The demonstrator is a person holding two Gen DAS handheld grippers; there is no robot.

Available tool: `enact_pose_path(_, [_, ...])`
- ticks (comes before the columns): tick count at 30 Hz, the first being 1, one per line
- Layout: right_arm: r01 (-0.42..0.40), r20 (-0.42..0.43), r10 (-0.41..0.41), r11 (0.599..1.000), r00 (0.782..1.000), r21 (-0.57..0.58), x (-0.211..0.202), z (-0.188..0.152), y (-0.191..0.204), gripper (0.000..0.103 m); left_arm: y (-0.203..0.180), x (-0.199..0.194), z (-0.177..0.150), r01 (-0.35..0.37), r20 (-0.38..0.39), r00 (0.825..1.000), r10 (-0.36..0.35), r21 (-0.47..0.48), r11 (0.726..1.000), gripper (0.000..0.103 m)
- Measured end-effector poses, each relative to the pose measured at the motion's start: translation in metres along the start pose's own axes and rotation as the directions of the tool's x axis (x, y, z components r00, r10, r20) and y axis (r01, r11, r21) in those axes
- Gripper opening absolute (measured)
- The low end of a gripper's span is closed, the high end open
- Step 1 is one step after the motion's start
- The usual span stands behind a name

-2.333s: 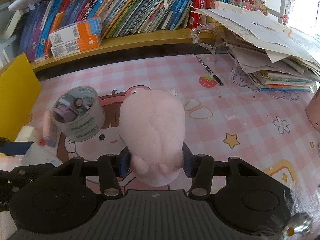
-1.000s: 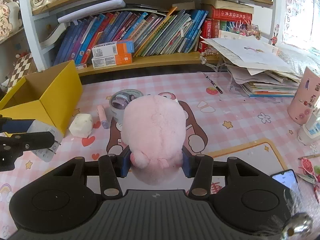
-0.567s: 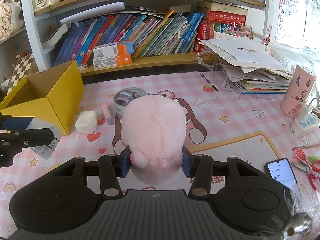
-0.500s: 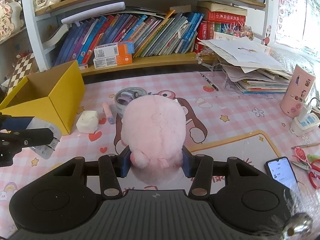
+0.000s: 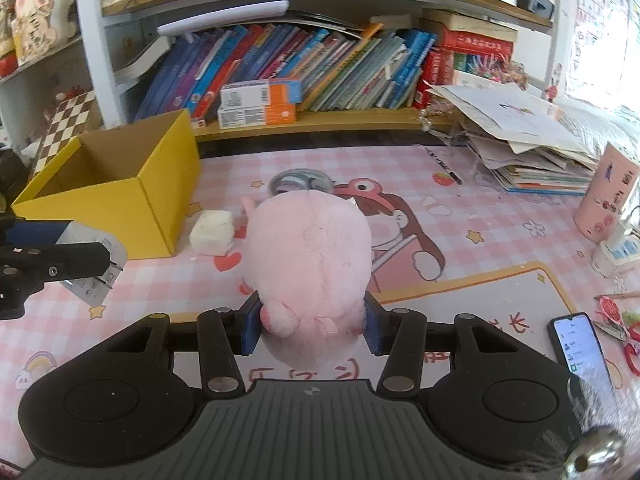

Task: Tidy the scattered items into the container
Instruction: 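Lift the foam block with the left tool while the right tool lifts the pig toward the box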

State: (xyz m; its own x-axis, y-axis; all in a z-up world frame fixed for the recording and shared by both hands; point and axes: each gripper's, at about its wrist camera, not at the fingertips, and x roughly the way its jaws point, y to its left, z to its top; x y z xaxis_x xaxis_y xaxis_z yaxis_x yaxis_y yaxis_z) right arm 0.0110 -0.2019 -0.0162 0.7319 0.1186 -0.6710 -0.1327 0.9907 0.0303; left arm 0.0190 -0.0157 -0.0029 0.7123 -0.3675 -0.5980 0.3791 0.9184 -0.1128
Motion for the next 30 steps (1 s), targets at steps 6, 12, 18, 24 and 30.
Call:
enact_pose_path(6, [-0.018, -0.003, 0.018, 0.999, 1.0, -0.039, 0.001, 0.003, 0.018, 0.046, 0.015, -0.012, -0.004, -0.017, 0.015, 1.0, 0.018, -0.029, 0.999, 0.05])
enact_pose_path(12, [-0.041, -0.007, 0.041, 0.996, 0.999, -0.082, 0.003, 0.006, 0.037, 0.046, 0.028, -0.023, -0.008, -0.035, 0.029, 0.999, 0.036, -0.051, 0.998, 0.05])
enact_pose_path(18, [-0.063, -0.008, 0.062, 0.991, 0.998, -0.119, 0.005, 0.009, 0.054, 0.046, 0.04, -0.033, -0.011, -0.054, 0.044, 0.997, 0.057, -0.076, 0.996, 0.05])
enact_pose_path(24, [-0.077, -0.012, 0.076, 0.985, 0.997, -0.153, 0.008, 0.013, 0.067, 0.046, 0.052, -0.041, -0.014, -0.067, 0.062, 0.995, 0.074, -0.109, 0.992, 0.05])
enact_pose_path(30, [-0.081, -0.021, 0.079, 0.98, 0.997, -0.179, 0.011, 0.015, 0.074, 0.046, 0.062, -0.04, -0.015, -0.068, 0.066, 0.995, 0.078, -0.143, 0.987, 0.05])
